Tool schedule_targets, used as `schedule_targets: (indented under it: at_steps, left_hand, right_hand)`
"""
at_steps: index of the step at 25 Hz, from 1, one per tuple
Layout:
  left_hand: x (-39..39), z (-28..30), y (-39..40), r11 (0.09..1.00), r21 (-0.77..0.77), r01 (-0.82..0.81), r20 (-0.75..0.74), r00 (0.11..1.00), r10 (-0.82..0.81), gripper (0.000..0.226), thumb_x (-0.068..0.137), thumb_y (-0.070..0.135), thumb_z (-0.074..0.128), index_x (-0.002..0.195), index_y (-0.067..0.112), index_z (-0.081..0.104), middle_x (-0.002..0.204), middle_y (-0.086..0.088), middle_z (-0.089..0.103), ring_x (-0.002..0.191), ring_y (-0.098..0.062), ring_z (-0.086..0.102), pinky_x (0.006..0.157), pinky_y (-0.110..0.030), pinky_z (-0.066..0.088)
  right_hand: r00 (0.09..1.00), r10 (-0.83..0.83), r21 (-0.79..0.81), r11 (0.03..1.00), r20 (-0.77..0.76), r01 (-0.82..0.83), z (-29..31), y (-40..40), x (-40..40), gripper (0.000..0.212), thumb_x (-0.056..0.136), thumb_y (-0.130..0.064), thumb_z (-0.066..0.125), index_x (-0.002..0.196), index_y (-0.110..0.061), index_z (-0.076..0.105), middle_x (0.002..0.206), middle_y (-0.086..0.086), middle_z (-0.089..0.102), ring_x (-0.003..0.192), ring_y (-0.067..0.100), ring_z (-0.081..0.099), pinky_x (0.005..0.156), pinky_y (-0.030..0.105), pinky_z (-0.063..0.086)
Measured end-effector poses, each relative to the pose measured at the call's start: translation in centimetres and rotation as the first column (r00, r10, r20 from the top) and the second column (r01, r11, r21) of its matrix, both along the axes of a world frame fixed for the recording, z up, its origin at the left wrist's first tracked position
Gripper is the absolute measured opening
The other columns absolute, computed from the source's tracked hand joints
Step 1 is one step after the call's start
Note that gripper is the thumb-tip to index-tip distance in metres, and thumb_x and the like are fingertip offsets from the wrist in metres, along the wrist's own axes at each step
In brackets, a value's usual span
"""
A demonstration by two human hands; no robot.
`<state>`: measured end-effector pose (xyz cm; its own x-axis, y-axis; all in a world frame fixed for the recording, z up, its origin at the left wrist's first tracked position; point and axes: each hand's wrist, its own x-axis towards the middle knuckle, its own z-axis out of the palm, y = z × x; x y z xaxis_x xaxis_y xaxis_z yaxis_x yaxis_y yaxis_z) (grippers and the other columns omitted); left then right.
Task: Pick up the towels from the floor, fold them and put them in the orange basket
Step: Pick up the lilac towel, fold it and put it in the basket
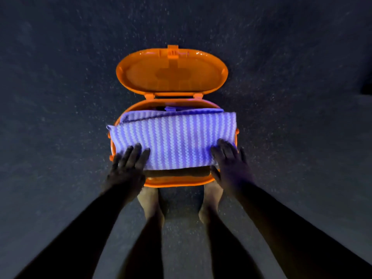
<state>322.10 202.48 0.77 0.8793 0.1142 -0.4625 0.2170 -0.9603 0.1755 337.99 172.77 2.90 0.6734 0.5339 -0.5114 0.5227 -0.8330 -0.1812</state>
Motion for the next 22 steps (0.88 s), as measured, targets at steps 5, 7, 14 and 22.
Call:
schedule_targets:
  at_steps: [5, 7, 14, 22]
  left_hand:
    - [4.1, 2.7, -2.7, 0.971, -0.098, -0.217, 0.133, 0.964, 0.229, 0.075, 0.091, 0.059, 0.042, 0.151, 0.013, 0.042, 0.162, -0.016, 0.032, 0.151, -0.034, 0.027, 0.122, -0.056, 0.019]
    - [6.3, 1.4, -3.3, 0.981, -0.081, -0.179, 0.095, 0.978, 0.186, 0.085, 0.092, 0.068, 0.037, 0.16, 0.018, 0.026, 0.167, -0.015, 0.02, 0.155, -0.033, 0.017, 0.124, -0.058, 0.013]
    - [5.9, -7.8, -5.0, 0.997, 0.015, -0.081, 0.07, 0.994, 0.08, 0.097, 0.084, 0.078, 0.04, 0.163, 0.028, 0.013, 0.171, -0.007, 0.004, 0.157, -0.029, 0.005, 0.118, -0.072, 0.003]
    - [6.6, -10.5, -3.8, 0.998, -0.011, -0.066, 0.036, 0.997, 0.067, 0.098, 0.084, 0.078, 0.04, 0.163, 0.03, 0.007, 0.17, -0.005, 0.001, 0.157, -0.028, 0.004, 0.116, -0.073, 0.008]
  right_hand:
    - [0.984, -0.088, 0.209, 0.976, 0.156, 0.054, 0.6, 5.0, 0.4, 0.068, 0.095, -0.068, 0.043, 0.141, -0.019, 0.053, 0.159, 0.015, 0.036, 0.15, 0.038, 0.028, 0.118, 0.063, 0.022]
    - [0.995, -0.044, 0.168, 0.985, 0.092, 0.028, -0.8, 7.0, 1.4, 0.079, 0.094, -0.075, 0.032, 0.157, -0.026, 0.033, 0.168, 0.015, 0.015, 0.155, 0.041, 0.011, 0.118, 0.068, 0.016]
    - [0.998, -0.061, 0.012, 0.998, -0.016, 0.062, -10.4, 5.8, 0.3, 0.087, 0.088, -0.083, 0.026, 0.159, -0.044, -0.005, 0.171, 0.009, -0.007, 0.155, 0.04, -0.012, 0.114, 0.078, 0.008]
    - [0.999, -0.022, -0.03, 0.999, -0.049, 0.021, -12.7, 6.8, 0.9, 0.087, 0.088, -0.084, 0.021, 0.159, -0.041, -0.005, 0.171, 0.011, -0.001, 0.155, 0.041, -0.005, 0.113, 0.079, 0.008]
